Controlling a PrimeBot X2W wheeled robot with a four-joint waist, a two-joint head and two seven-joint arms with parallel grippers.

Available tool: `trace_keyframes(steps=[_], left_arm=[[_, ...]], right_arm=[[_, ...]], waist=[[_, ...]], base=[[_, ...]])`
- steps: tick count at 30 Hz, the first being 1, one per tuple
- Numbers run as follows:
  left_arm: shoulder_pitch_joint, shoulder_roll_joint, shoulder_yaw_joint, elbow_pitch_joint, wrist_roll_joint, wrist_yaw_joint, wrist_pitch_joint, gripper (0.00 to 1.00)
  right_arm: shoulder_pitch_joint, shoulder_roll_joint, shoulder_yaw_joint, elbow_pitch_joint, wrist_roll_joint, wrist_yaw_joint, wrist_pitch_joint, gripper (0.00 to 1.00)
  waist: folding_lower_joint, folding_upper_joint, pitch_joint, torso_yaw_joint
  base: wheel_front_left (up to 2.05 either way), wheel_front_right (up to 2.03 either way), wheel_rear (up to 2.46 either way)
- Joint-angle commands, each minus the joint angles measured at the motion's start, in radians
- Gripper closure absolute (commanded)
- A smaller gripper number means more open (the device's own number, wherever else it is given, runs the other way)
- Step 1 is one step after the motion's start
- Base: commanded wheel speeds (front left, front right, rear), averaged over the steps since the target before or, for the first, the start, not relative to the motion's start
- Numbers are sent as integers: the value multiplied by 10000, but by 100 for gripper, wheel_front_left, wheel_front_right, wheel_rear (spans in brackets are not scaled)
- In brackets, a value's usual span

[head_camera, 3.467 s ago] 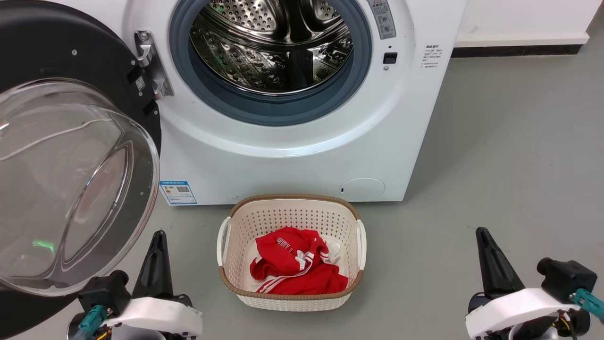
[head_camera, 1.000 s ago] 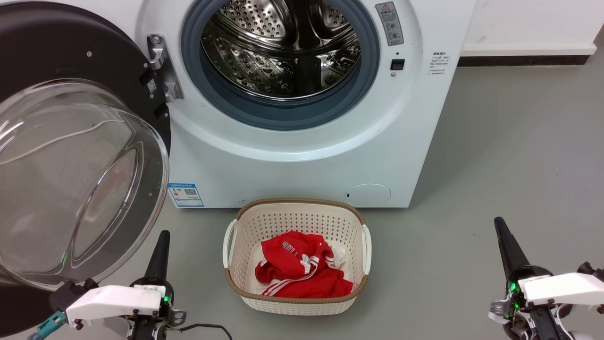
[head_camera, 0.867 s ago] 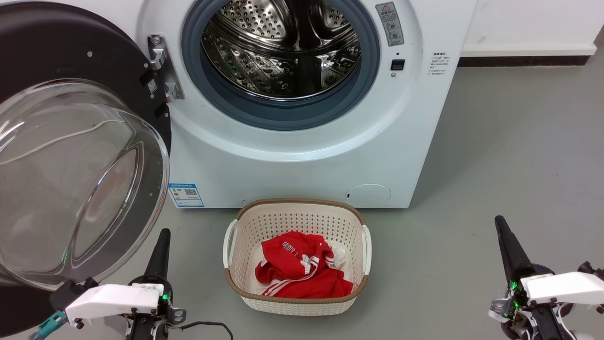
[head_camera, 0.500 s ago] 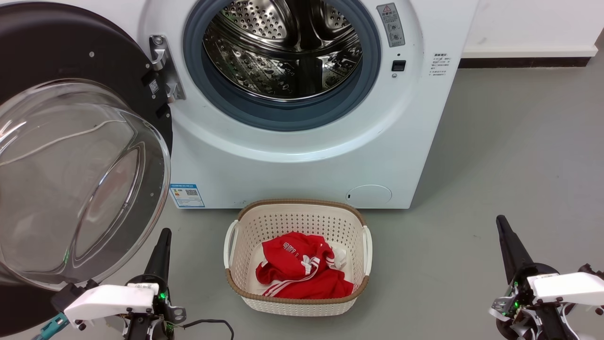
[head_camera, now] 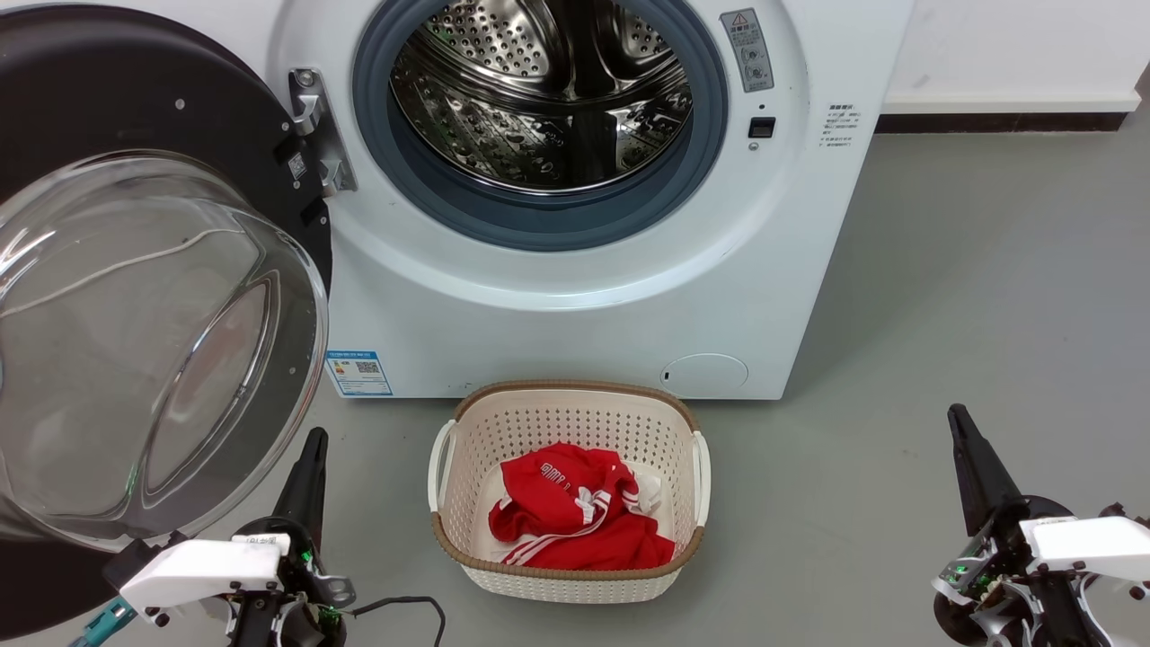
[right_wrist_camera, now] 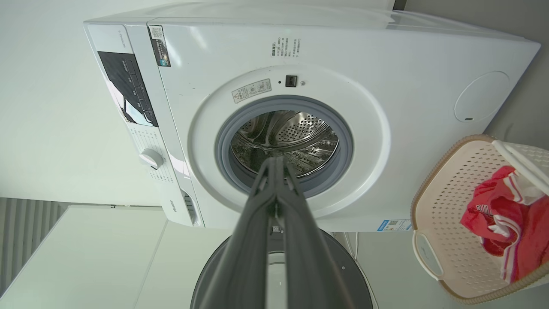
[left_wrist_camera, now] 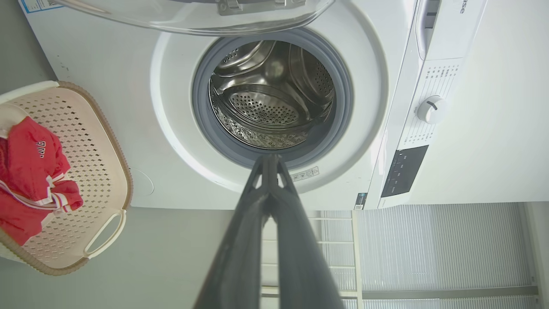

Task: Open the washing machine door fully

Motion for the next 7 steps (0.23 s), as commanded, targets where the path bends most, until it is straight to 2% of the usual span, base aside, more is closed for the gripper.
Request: trace_keyframes(steps=[1, 7], left_arm=[[-114, -6, 46, 34, -201, -74, 62, 100], [-147, -9, 63, 78, -579, -89, 157, 100]], right_arm=[[-125, -2, -23, 24, 181, 1, 40, 100], [-153, 10, -69, 58, 537, 0, 117, 100]], waist=[[0, 0, -3, 4], [0, 0, -17, 19]], base=[[0, 0, 0], [0, 0, 0]])
